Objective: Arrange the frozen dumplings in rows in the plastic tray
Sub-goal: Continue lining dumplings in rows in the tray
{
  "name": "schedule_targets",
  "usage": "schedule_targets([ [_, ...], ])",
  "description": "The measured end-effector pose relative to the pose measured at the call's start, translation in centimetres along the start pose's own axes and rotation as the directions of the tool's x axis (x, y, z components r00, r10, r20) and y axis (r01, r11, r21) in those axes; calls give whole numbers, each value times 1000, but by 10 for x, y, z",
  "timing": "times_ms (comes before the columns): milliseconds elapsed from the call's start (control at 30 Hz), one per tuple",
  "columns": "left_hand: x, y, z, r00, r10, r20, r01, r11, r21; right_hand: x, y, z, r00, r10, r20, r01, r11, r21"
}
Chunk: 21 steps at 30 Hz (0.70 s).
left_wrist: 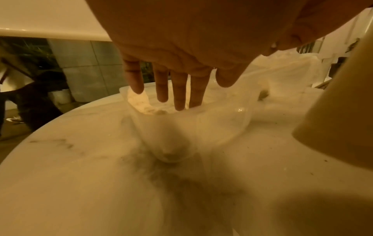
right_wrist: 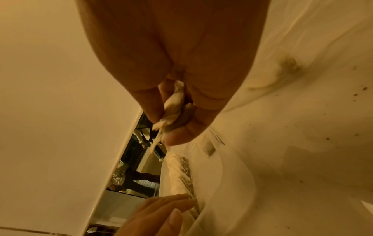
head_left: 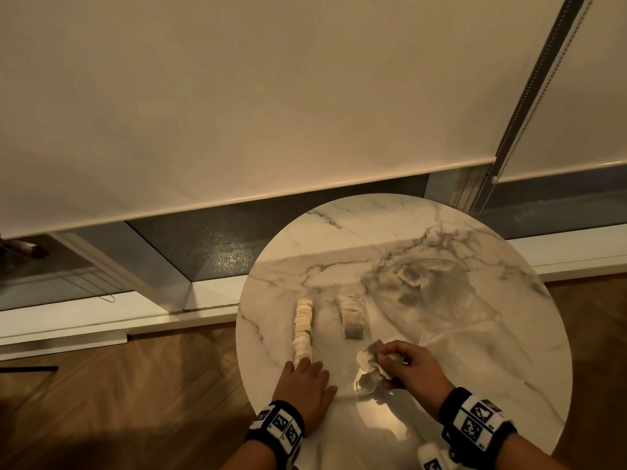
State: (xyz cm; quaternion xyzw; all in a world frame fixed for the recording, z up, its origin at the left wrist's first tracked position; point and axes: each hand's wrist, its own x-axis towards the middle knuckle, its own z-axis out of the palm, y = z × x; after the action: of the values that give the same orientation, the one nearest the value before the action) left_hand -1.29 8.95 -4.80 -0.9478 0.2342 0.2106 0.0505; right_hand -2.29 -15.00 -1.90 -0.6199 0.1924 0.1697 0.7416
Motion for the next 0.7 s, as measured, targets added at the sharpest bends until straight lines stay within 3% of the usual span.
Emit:
schedule_targets([
  [200,-3,-5,11,996,-47,78,46,999,14,0,-14,5,999,-42,-11,42,999,23],
  [433,-8,-8,18,996,-44,73,43,999,11,1,-38,4,990,-129,-53,133,988,75],
  [533,-11,-6,11,999,-40,19,41,998,-37,0,-45,7,985,-165,-48,169,981,92],
  [633,-12,-2,-8,992,-93,-82,69,964,-257,-2,-50,13,983,-181,-32,183,977,112],
  [700,-10,1,-27,977,-175,-123,75,818,-570,-3,-51,18,984,-176,-21,177,977,120],
])
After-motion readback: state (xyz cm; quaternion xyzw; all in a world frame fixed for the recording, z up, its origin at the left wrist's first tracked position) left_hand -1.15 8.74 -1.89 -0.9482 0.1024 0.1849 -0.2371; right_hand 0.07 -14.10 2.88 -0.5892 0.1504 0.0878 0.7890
